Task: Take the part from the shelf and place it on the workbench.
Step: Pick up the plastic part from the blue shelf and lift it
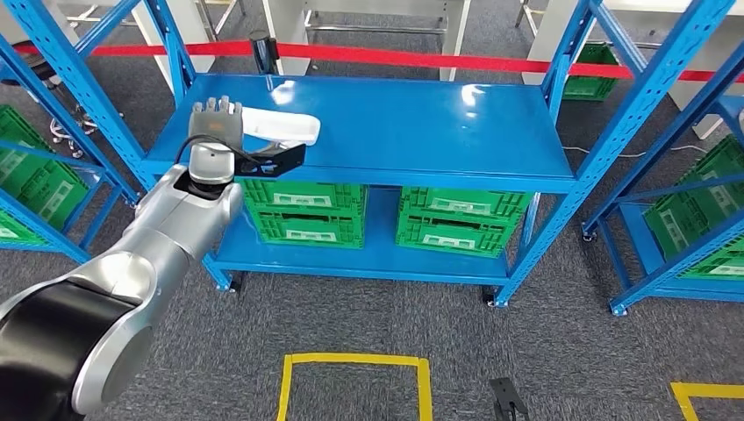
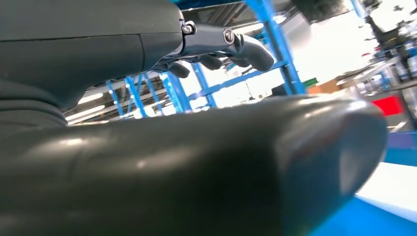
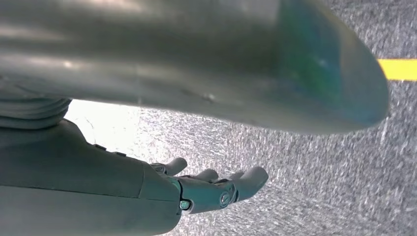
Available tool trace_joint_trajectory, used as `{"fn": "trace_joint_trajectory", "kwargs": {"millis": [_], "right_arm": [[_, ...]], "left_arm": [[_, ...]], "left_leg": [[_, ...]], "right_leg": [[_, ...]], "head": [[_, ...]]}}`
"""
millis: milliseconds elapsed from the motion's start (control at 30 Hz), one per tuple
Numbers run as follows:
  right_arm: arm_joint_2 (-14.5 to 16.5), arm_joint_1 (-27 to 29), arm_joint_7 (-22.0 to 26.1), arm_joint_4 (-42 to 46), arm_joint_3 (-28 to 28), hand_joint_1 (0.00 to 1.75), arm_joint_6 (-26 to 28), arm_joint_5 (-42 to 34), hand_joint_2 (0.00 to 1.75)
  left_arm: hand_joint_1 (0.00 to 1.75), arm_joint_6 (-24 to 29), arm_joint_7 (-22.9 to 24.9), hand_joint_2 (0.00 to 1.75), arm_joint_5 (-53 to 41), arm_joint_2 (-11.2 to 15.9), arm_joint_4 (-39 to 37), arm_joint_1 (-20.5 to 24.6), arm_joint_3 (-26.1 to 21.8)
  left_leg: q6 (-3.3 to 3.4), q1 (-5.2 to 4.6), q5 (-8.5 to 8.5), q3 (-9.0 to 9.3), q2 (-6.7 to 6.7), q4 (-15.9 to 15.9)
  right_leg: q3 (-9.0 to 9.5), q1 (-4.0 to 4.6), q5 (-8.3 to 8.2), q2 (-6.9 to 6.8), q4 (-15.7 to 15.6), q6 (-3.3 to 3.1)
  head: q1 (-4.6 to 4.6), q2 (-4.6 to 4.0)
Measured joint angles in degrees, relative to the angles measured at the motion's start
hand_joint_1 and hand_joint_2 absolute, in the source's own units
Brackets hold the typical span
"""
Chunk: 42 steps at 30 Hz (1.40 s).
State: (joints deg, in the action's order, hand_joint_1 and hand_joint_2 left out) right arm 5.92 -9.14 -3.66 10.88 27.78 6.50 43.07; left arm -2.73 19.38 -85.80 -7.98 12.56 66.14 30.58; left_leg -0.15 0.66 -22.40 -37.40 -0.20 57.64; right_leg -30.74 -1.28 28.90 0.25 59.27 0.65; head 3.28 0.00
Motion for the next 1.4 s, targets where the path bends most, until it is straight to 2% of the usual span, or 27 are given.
{"fn": "trace_joint_trajectory", "kwargs": {"millis": [33, 100, 167, 200, 233, 267, 333, 367, 400, 467, 533, 600, 667, 700, 733, 767, 800, 833, 867, 900, 933, 967, 1000, 1100, 1200, 1333, 1400], "right_arm": [[0.0, -0.08, -0.01, 0.0, 0.0, 0.0, -0.05, 0.11, 0.0], [0.01, -0.3, -0.04, 0.0, 0.0, 0.0, -0.15, 0.29, 0.0], [0.01, -0.34, -0.09, 0.0, 0.0, 0.0, -0.24, 0.42, 0.0], [0.01, -0.28, -0.11, 0.0, 0.0, 0.0, -0.27, 0.49, 0.0], [0.01, -0.23, -0.11, 0.0, 0.0, 0.0, -0.28, 0.55, 0.0], [0.01, -0.19, -0.11, 0.0, 0.0, 0.0, -0.29, 0.6, 0.0], [-0.02, -0.17, -0.09, 0.0, 0.0, 0.0, -0.29, 0.7, 0.0], [-0.03, -0.18, -0.08, 0.0, 0.01, 0.0, -0.29, 0.74, 0.0], [-0.04, -0.19, -0.08, 0.0, 0.01, 0.0, -0.29, 0.79, 0.0], [-0.03, -0.25, -0.1, 0.0, 0.01, 0.0, -0.3, 0.89, 0.0], [-0.04, -0.3, -0.11, 0.0, 0.02, 0.0, -0.31, 0.98, 0.0], [-0.07, -0.45, -0.15, 0.0, 0.02, 0.0, -0.34, 1.08, 0.0], [-0.08, -0.56, -0.27, 0.0, 0.02, 0.0, -0.43, 1.17, 0.0], [-0.08, -0.54, -0.32, 0.0, 0.02, 0.0, -0.46, 1.2, 0.0], [-0.08, -0.52, -0.36, 0.0, 0.03, 0.0, -0.49, 1.23, 0.0], [-0.08, -0.51, -0.36, 0.0, 0.03, 0.0, -0.49, 1.26, 0.0], [-0.08, -0.53, -0.35, 0.0, 0.04, 0.0, -0.49, 1.29, 0.0], [-0.08, -0.57, -0.34, 0.0, 0.05, 0.0, -0.49, 1.31, 0.0], [-0.08, -0.62, -0.33, 0.0, 0.07, 0.0, -0.48, 1.32, 0.0], [-0.08, -0.65, -0.32, 0.0, 0.09, 0.0, -0.47, 1.32, 0.0], [-0.08, -0.67, -0.31, 0.0, 0.11, 0.0, -0.45, 1.32, 0.0], [-0.08, -0.68, -0.31, 0.0, 0.13, 0.0, -0.43, 1.33, 0.0], [-0.07, -0.66, -0.31, 0.0, 0.14, 0.0, -0.4, 1.33, 0.0], [-0.07, -0.7, -0.34, 0.0, 0.17, 0.0, -0.38, 1.33, 0.0], [-0.08, -0.85, -0.34, 0.0, 0.19, 0.0, -0.38, 1.34, 0.0], [-0.07, -0.86, -0.34, 0.0, 0.2, 0.0, -0.38, 1.36, 0.0], [-0.07, -0.86, -0.34, 0.0, 0.2, 0.0, -0.39, 1.43, 0.0]], "left_arm": [[0.0, -0.01, 0.0, 0.0, -0.06, 0.01, 0.03, 0.09, 0.0], [0.0, -0.11, -0.1, 0.0, -0.27, -0.04, 0.04, 0.16, 0.0], [0.0, -0.4, -0.31, 0.0, -0.7, -0.06, -0.03, -0.06, 0.0], [0.0, -0.63, -0.45, 0.0, -0.96, -0.05, -0.11, -0.18, 0.01], [0.0, -0.81, -0.6, 0.0, -1.19, -0.05, -0.19, -0.24, 0.01], [0.0, -0.99, -0.75, 0.0, -1.42, -0.05, -0.25, -0.26, 0.02], [0.0, -1.33, -1.18, 0.0, -1.69, -0.05, -0.31, -0.25, 0.03], [0.0, -1.51, -1.41, 0.0, -1.79, -0.07, -0.33, -0.23, 0.04], [0.0, -1.69, -1.67, 0.0, -1.83, -0.07, -0.34, -0.23, 0.05], [0.0, -1.87, -2.11, 0.0, -1.84, -0.05, -0.3, -0.23, 0.07], [0.0, -1.78, -2.55, 0.0, -1.74, 0.01, -0.2, -0.24, 0.07], [0.0, -1.59, -2.99, 0.0, -1.17, 0.07, -0.16, -0.29, 0.07], [0.0, -1.43, -3.41, 0.0, -0.3, 0.11, -0.24, -0.61, 0.07], [0.0, -1.36, -3.65, 0.44, 0.02, 0.13, -0.27, -0.86, 0.07], [0.0, -1.28, -3.88, 0.87, 0.32, 0.15, -0.31, -1.03, 0.06], [0.0, -1.23, -4.15, 1.31, 0.59, 0.15, -0.31, -1.12, 0.04], [0.0, -1.19, -4.39, 1.75, 0.83, 0.15, -0.3, -1.15, 0.02], [0.0, -1.15, -4.6, 1.75, 1.06, 0.15, -0.3, -1.15, -0.02], [0.0, -1.13, -4.84, 1.75, 1.21, 0.1, -0.3, -1.16, -0.04], [0.0, -1.11, -4.99, 1.75, 1.26, -0.02, -0.3, -1.2, -0.06], [0.0, -1.09, -5.18, 1.75, 1.22, -0.15, -0.31, -1.25, -0.07], [0.0, -1.08, -5.37, 1.75, 1.17, -0.27, -0.3, -1.28, -0.07], [0.0, -1.07, -5.51, 1.31, 1.13, -0.36, -0.28, -1.31, -0.07], [0.0, -1.07, -6.04, 0.0, 1.1, -0.57, -0.27, -1.33, -0.08], [0.0, -1.07, -6.46, 0.0, 1.1, -0.78, -0.27, -1.34, -0.09], [0.0, -1.07, -6.64, 0.0, 1.11, -0.84, -0.27, -1.34, -0.09], [0.0, -1.09, -6.9, 0.0, 1.26, -0.85, -0.27, -1.34, -0.09]], "left_leg": [[0.4, 0.04, -0.24, 0.46, -0.06, -0.02], [0.96, -0.01, -0.86, 1.2, -0.23, -0.06], [1.21, -0.21, -1.74, 2.0, -0.46, -0.01], [1.27, -0.34, -2.29, 2.54, -0.56, 0.05], [1.29, -0.46, -2.87, 3.14, -0.62, 0.14], [1.28, -0.58, -3.5, 3.83, -0.65, 0.25], [1.1, -0.81, -4.73, 4.99, -0.69, 0.44], [0.87, -0.91, -5.25, 5.39, -0.78, 0.44], [0.56, -0.98, -5.54, 5.69, -0.87, 0.45], [-0.23, -1.08, -5.6, 6.09, -1.01, 0.64], [-0.84, -1.09, -5.69, 5.42, -0.87, 2.72], [-1.27, -0.92, -7.27, 2.21, -0.62, 8.31], [-1.73, -0.67, -10.19, -2.13, -0.45, 14.48], [-1.92, -0.57, -11.01, -3.59, -0.38, 15.79], [-2.0, -0.5, -10.49, -4.09, -0.32, 15.1], [-1.99, -0.45, -8.6, -3.68, -0.26, 12.56], [-1.85, -0.43, -5.67, -2.56, -0.21, 8.68], [-1.64, -0.49, -3.23, -1.48, -0.18, 4.96], [-1.37, -0.62, -1.87, -0.62, -0.17, 2.26], [-1.01, -0.75, -1.04, -0.11, -0.18, 0.79], [-0.73, -0.84, -1.11, 0.02, -0.18, 0.51], [-0.63, -0.86, -0.92, 0.17, -0.18, 0.46], [-0.6, -0.84, -0.44, 0.26, -0.22, 0.4], [-0.51, -0.89, -0.46, 0.27, -0.42, 0.31], [-0.12, -0.92, -0.72, 0.32, -0.53, 0.32], [0.14, -1.0, -0.87, 0.33, -0.52, 0.4], [0.2, -1.01, -0.89, 0.34, -0.51, 0.42]], "right_leg": [[-1.14, -0.05, -0.11, -0.06, 2.02, 0.12], [-5.6, -0.02, 0.81, -0.11, 8.71, 0.33], [-10.3, 0.16, 3.66, -0.1, 13.79, 0.38], [-11.65, 0.27, 4.69, -0.1, 14.12, 0.31], [-12.08, 0.39, 4.64, -0.1, 12.77, 0.12], [-11.68, 0.54, 3.06, -0.11, 9.83, -0.17], [-9.84, 1.02, -3.05, -0.11, 2.64, -1.04], [-8.98, 1.28, -5.45, -0.09, 0.06, -1.42], [-8.5, 1.48, -6.87, -0.04, -1.31, -1.78], [-7.75, 1.5, -7.0, 0.01, -1.81, -2.36], [-6.62, 1.23, -6.81, 0.0, -2.13, -3.09], [-5.56, 1.06, -6.24, 0.0, -2.31, -3.66], [-4.89, 1.02, -5.5, 0.07, -2.22, -3.83], [-4.58, 1.0, -5.1, 0.15, -2.09, -3.79], [-4.28, 0.98, -4.68, 0.24, -1.87, -3.7], [-3.97, 0.96, -4.23, 0.34, -1.61, -3.58], [-3.67, 0.94, -3.75, 0.4, -1.36, -3.4], [-3.42, 0.99, -3.3, 0.44, -1.1, -3.16], [-3.32, 1.03, -2.95, 0.47, -0.95, -2.88], [-3.31, 1.06, -2.67, 0.47, -0.87, -2.56], [-3.31, 1.1, -2.48, 0.47, -0.8, -2.28], [-3.37, 1.12, -2.45, 0.47, -0.83, -2.3], [-3.34, 1.15, -2.43, 0.44, -0.83, -2.43], [-3.06, 1.22, -2.4, 0.25, -1.19, -2.91], [-2.71, 1.22, -2.27, 0.1, -1.67, -2.72], [-2.55, 1.14, -2.23, 0.09, -1.94, -1.8], [-2.54, 1.12, -2.23, 0.09, -1.96, -1.57]], "head": [[-0.01, 0.0], [-0.03, 0.0], [-0.04, 0.0], [-0.04, 0.0], [-0.04, 0.0], [-0.04, 0.0], [-0.03, 0.0], [-0.03, 0.0], [-0.05, 0.0], [-0.08, 0.0], [0.0, 0.0], [0.09, 0.0], [0.11, 0.0], [0.11, 0.0], [0.12, 0.0], [0.11, 0.0], [0.11, 0.0], [0.11, 0.0], [0.1, 0.0], [0.1, 0.0], [0.1, 0.0], [0.1, 0.0], [0.1, 0.0], [0.09, 0.0], [0.1, 0.0], [0.1, 0.0], [0.1, 0.0]]}}
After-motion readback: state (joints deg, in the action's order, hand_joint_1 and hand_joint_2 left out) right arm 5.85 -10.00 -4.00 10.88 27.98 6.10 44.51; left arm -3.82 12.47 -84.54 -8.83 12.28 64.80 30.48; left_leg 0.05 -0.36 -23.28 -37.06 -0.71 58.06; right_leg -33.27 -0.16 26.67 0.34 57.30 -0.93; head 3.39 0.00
